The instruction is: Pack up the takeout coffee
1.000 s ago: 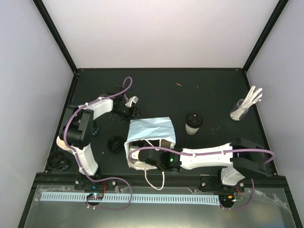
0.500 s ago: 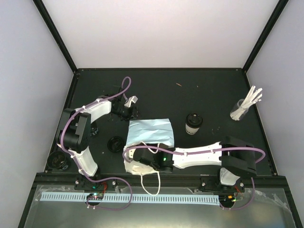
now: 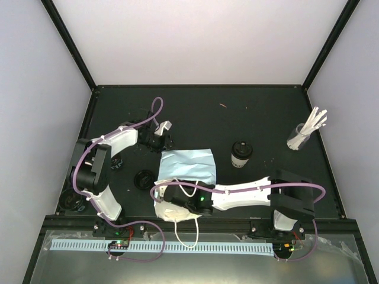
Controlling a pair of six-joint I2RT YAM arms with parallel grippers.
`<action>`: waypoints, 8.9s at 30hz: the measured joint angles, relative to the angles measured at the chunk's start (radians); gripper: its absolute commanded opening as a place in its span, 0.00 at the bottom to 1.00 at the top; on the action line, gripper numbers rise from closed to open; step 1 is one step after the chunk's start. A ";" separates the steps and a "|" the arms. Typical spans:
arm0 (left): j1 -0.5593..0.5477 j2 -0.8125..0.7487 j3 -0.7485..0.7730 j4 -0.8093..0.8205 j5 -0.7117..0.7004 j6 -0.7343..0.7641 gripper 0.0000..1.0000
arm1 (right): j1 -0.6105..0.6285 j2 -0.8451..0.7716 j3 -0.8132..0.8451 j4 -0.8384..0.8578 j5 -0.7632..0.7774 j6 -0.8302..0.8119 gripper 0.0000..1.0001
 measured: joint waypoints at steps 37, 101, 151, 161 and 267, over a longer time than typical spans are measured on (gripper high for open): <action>-0.020 -0.116 -0.094 0.081 -0.056 -0.036 0.64 | -0.050 0.069 0.175 -0.217 -0.079 0.126 0.45; -0.389 -0.964 -0.061 -0.724 -0.521 -0.214 0.31 | -0.229 0.147 0.349 -0.327 -0.263 0.138 0.43; -0.037 -0.449 0.520 -0.676 -0.236 -0.083 0.77 | -0.629 0.440 0.875 -0.682 -0.751 0.057 0.44; -0.029 -0.497 0.395 -0.620 -0.278 -0.066 0.76 | -0.592 0.432 0.850 -0.650 -0.644 0.124 0.45; -0.151 -0.671 0.170 -0.306 -0.491 -1.267 0.01 | -0.549 0.365 0.793 -0.740 -0.618 0.278 0.44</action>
